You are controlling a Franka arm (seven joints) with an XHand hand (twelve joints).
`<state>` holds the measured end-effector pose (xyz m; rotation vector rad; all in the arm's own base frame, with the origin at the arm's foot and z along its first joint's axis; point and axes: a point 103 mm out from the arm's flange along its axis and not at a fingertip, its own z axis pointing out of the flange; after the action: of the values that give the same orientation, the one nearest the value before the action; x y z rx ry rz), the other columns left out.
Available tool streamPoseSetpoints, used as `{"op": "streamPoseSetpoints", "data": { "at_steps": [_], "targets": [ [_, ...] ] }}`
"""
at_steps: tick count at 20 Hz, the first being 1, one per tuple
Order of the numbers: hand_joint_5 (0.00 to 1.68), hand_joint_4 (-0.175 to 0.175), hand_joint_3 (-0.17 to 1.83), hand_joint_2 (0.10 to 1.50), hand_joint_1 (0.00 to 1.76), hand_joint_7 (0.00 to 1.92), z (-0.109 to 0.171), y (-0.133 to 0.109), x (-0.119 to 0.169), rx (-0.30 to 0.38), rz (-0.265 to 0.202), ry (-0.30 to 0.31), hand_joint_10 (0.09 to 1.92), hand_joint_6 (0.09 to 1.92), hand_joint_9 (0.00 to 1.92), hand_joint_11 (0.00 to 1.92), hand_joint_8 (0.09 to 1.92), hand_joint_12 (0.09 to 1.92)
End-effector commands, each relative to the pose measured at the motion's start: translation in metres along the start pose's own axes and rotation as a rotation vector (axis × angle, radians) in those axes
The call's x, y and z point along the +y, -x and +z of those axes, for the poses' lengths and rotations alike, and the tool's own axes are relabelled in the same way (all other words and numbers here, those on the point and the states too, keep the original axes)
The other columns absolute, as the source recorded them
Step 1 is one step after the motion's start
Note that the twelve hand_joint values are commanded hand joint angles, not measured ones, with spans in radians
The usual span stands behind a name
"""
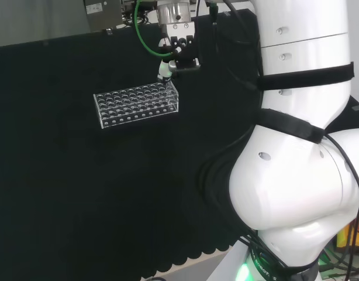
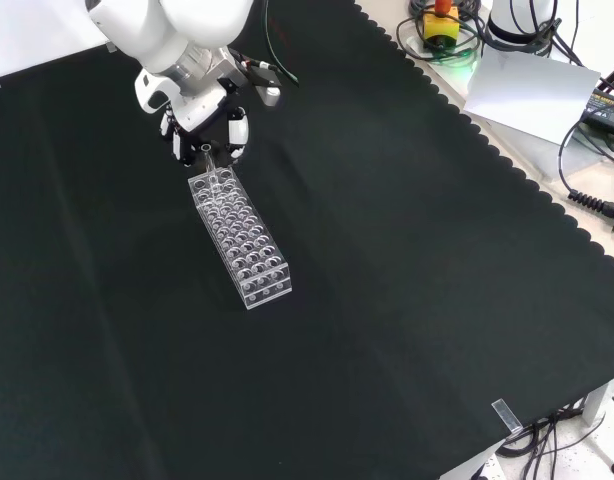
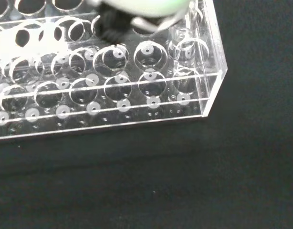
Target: Pick up the test tube.
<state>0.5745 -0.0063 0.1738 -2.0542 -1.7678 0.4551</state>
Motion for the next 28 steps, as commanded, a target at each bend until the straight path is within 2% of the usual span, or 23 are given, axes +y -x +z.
{"op": "streamPoseSetpoints", "data": {
  "at_steps": [1, 4, 7, 19, 24, 28],
  "targets": [
    [1.14, -0.175, 0.39, 0.85, 1.19, 1.59, -0.002, -0.005, -0.004, 0.162, 0.057, 0.139, 0.55, 0.77, 1.47, 0.84, 0.65, 1.24],
    [1.19, -0.175, 0.46, 0.8, 1.2, 1.61, -0.007, -0.006, -0.005, 0.241, 0.085, 0.179, 0.61, 0.72, 1.52, 1.05, 0.68, 1.11],
    [1.21, -0.175, 0.5, 0.77, 1.21, 1.61, -0.014, -0.007, -0.004, 0.279, 0.1, 0.187, 0.64, 0.7, 1.53, 1.13, 0.69, 1.04],
    [1.24, -0.175, 0.55, 0.73, 1.21, 1.61, -0.042, 0.004, -0.014, 0.296, 0.108, 0.208, 0.67, 0.68, 1.53, 1.14, 0.71, 1.01],
    [1.24, -0.175, 0.56, 0.72, 1.21, 1.61, -0.059, 0.009, -0.025, 0.34, 0.11, 0.218, 0.67, 0.67, 1.53, 1.14, 0.71, 1.01],
    [1.24, -0.175, 0.56, 0.72, 1.21, 1.61, -0.08, 0.007, -0.034, 0.368, 0.09, 0.246, 0.68, 0.67, 1.53, 1.14, 0.71, 1.01]
  ]
}}
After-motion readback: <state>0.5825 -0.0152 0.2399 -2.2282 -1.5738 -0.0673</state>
